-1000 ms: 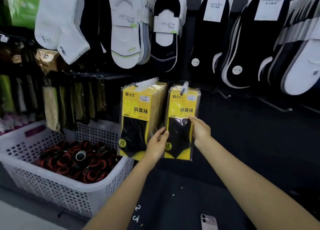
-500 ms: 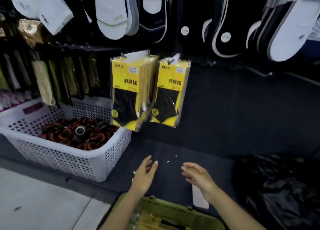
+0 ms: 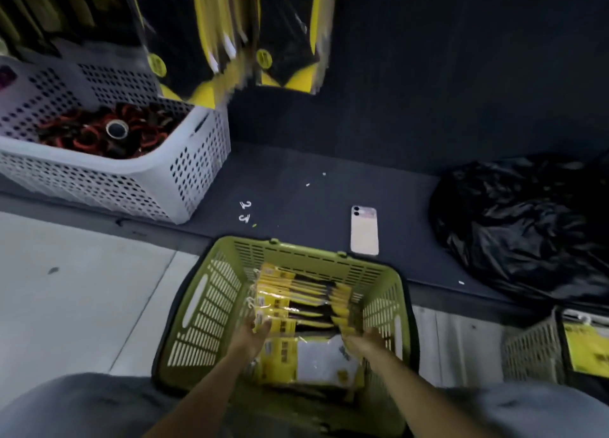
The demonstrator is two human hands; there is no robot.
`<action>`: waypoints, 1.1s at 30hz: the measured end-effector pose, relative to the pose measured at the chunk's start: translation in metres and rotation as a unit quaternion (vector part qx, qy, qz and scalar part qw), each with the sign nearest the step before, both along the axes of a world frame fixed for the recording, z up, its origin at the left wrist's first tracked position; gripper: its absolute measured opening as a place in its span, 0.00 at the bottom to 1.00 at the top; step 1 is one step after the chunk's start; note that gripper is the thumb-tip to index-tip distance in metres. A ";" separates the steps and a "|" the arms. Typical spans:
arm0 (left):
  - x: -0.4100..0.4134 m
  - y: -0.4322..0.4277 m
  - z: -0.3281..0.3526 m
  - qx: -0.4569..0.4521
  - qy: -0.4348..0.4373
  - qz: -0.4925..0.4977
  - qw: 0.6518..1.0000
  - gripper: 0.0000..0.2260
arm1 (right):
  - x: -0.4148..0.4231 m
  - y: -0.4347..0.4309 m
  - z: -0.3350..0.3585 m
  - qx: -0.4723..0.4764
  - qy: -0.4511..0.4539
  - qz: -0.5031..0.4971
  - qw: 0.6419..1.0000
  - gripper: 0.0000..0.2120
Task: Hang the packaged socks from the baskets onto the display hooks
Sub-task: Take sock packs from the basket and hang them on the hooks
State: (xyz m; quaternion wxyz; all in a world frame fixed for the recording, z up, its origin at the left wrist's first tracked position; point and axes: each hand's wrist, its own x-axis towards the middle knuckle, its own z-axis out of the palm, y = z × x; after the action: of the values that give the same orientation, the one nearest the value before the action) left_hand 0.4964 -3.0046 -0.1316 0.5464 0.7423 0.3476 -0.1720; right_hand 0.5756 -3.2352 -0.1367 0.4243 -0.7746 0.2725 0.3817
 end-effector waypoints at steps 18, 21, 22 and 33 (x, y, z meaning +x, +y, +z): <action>-0.004 -0.004 -0.060 -0.062 0.202 -0.001 0.977 0.24 | -0.019 0.005 -0.044 -0.014 0.076 -0.013 0.997 0.41; -0.001 -0.006 -0.056 -0.069 0.205 0.093 0.972 0.29 | -0.005 0.015 -0.020 0.074 0.058 -0.004 0.996 0.44; 0.002 -0.005 -0.052 -0.070 0.205 0.141 0.966 0.30 | 0.000 0.020 -0.010 0.083 0.044 0.009 0.996 0.43; 0.065 -0.016 0.107 -0.199 -0.136 0.421 0.875 0.38 | 0.049 0.044 0.167 0.287 -0.201 -0.120 0.929 0.18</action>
State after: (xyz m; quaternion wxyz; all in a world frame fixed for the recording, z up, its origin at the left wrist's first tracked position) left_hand 0.5615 -3.0205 -0.0246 0.7455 0.4175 0.5076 0.1110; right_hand 0.6246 -3.1916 0.0299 0.7170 -0.6417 0.1511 0.2266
